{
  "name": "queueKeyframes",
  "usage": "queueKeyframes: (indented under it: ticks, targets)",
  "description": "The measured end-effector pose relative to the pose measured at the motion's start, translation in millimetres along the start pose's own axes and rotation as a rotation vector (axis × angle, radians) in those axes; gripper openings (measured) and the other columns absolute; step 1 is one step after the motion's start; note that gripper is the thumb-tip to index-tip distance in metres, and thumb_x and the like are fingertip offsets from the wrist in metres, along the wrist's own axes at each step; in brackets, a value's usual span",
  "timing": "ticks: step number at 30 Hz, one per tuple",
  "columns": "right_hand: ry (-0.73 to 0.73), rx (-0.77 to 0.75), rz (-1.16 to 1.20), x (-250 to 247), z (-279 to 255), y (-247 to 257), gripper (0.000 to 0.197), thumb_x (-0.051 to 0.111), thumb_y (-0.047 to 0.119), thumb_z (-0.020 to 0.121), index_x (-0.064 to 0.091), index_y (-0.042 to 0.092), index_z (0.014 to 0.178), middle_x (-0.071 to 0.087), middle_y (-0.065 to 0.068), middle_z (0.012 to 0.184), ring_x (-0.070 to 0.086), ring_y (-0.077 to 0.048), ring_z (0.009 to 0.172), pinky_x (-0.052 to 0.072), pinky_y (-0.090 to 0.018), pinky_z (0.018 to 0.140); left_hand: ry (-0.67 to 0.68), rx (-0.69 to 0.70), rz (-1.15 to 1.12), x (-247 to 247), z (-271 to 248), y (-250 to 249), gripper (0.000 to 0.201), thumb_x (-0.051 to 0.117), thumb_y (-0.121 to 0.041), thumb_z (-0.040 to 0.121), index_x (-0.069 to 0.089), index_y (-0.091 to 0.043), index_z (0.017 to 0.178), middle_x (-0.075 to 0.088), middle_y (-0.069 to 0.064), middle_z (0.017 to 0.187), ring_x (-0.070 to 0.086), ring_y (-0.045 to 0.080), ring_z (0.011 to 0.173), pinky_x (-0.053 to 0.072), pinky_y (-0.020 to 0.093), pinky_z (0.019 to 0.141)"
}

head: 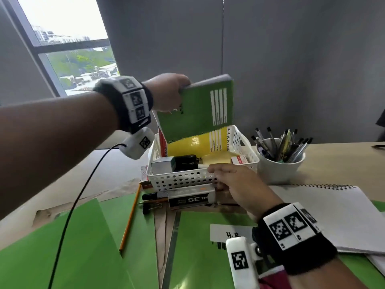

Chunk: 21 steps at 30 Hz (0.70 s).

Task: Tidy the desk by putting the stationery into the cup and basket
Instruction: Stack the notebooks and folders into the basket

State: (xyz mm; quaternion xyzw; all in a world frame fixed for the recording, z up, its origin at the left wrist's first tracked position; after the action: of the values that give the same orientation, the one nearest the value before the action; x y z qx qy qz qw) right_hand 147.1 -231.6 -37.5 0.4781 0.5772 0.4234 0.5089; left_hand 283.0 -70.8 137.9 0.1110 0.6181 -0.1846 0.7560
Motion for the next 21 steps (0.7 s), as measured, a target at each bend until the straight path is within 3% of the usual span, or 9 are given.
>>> queueKeyframes:
  ticks: [2,3,5,7,10,13,14,18,21]
  targets:
    - [0.027,-0.046,-0.009,-1,-2,3,0.022,0.056,0.019,0.102,0.075,0.024,0.113,0.07,-0.005,0.111,0.059,-0.019,0.086,0.048,-0.034,0.08,0.095,0.02,0.119,28,20,3,0.033,0.045,-0.001,0.098,0.064,-0.015,0.122,0.065,0.0,0.107,0.064,0.023,0.095,0.057,0.034,0.079]
    - [0.069,-0.079,-0.069,0,-3,4,0.026,0.055,0.022,0.103,0.07,0.027,0.123,0.065,-0.004,0.129,0.062,-0.017,0.099,0.051,-0.036,0.089,0.129,0.014,0.165,43,30,9,0.034,0.046,-0.002,0.099,0.065,-0.015,0.124,0.067,0.002,0.11,0.064,0.024,0.095,0.058,0.037,0.083]
    - [0.201,-0.128,-0.262,4,-5,4,0.042,0.051,0.028,0.105,0.049,0.034,0.147,0.029,0.008,0.164,0.039,-0.017,0.142,0.035,-0.047,0.118,0.199,-0.028,0.202,66,45,20,0.034,0.049,-0.003,0.1,0.064,-0.013,0.128,0.067,0.008,0.116,0.064,0.026,0.095,0.058,0.039,0.087]
    - [0.263,-0.109,-0.336,5,-7,5,0.053,0.05,0.032,0.106,0.033,0.038,0.156,0.005,0.03,0.164,0.015,-0.012,0.152,0.016,-0.045,0.125,0.273,-0.086,0.188,83,55,27,0.036,0.056,-0.006,0.097,0.06,-0.011,0.133,0.062,0.013,0.129,0.065,0.03,0.106,0.057,0.041,0.091]
    - [0.267,-0.079,-0.316,3,-7,5,0.053,0.049,0.031,0.106,0.034,0.036,0.156,0.011,0.032,0.162,0.02,-0.01,0.15,0.018,-0.035,0.12,0.301,-0.127,0.213,100,67,36,0.065,0.071,-0.014,0.09,0.043,-0.017,0.148,0.044,0.013,0.147,0.056,0.032,0.123,0.055,0.044,0.098]
    - [0.259,-0.081,-0.301,2,-7,5,0.052,0.051,0.028,0.105,0.036,0.035,0.155,0.017,0.031,0.159,0.027,-0.008,0.147,0.022,-0.034,0.121,0.35,-0.207,0.235,112,73,40,0.104,0.081,-0.023,0.084,0.011,-0.024,0.161,0.041,0.014,0.151,0.058,0.03,0.118,0.058,0.043,0.096]
    - [0.255,-0.088,-0.311,2,-7,4,0.053,0.051,0.028,0.105,0.037,0.035,0.155,0.018,0.031,0.159,0.026,-0.007,0.146,0.022,-0.033,0.121,0.343,-0.219,0.221,111,72,37,0.102,0.083,-0.024,0.083,0.017,-0.024,0.161,0.048,0.016,0.146,0.063,0.029,0.111,0.06,0.043,0.092]
    - [0.247,-0.095,-0.321,3,-7,4,0.053,0.052,0.027,0.105,0.036,0.033,0.156,0.021,0.029,0.157,0.028,-0.004,0.142,0.023,-0.026,0.117,0.419,-0.144,0.313,99,71,26,0.054,0.079,-0.026,0.087,0.059,-0.011,0.135,0.07,0.009,0.118,0.067,0.025,0.091,0.058,0.033,0.07]
    - [0.239,-0.112,-0.335,3,-6,4,0.053,0.052,0.026,0.105,0.038,0.033,0.155,0.024,0.027,0.155,0.026,-0.004,0.143,0.02,-0.031,0.121,0.367,-0.122,0.372,93,70,26,0.05,0.076,-0.035,0.09,0.061,-0.011,0.131,0.072,0.008,0.112,0.07,0.026,0.096,0.06,0.037,0.082]
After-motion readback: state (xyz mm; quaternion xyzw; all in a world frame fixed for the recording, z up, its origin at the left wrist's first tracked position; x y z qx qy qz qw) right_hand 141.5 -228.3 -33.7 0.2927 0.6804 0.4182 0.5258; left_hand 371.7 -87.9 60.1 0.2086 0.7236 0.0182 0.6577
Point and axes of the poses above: each hand's wrist, its own z-axis towards the middle knuckle, its own x-axis out of the palm, y = z × x, the point moved 4 cm from there along z, towards the middle knuckle
